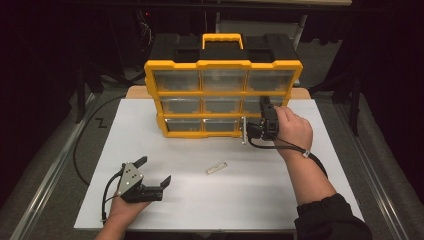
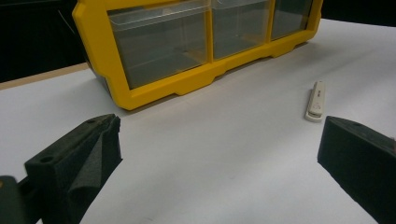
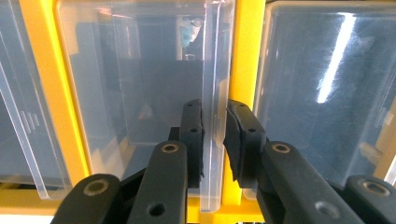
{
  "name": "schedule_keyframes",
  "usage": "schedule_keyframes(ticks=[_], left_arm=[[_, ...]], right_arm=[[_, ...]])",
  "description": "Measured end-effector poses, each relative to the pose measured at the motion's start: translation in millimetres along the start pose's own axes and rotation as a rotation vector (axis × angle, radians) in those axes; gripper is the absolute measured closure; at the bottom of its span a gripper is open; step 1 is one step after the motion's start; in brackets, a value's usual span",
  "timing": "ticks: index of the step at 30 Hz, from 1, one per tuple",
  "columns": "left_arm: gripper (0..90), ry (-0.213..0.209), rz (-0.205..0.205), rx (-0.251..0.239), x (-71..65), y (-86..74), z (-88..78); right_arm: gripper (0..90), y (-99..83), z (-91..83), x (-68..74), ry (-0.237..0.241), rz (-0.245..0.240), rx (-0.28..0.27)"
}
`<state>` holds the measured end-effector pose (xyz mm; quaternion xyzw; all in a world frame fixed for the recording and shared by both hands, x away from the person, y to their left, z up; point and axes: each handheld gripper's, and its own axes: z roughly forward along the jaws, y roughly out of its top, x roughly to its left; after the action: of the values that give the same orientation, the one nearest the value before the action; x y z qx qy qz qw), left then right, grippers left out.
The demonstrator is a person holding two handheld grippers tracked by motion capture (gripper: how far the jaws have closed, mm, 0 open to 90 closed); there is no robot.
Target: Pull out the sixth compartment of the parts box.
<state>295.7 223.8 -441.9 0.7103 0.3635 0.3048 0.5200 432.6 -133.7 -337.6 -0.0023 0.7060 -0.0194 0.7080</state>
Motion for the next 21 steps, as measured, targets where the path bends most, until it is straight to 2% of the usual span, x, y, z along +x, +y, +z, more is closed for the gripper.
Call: schedule_keyframes(ticks=[7,21], left_arm=[[0.4,0.004,-0.027,-0.010,3.6,-0.9,-1.1],[0.3,0.012,-0.025,-0.017,4.6,-1.8,-1.3]], right_arm=[[80.8,-0.5,-0.9,-0.8,0.004,-0.002,-0.004],[80.8,-1.8,-9.4,-1.1,0.010,0.000,-0.006]])
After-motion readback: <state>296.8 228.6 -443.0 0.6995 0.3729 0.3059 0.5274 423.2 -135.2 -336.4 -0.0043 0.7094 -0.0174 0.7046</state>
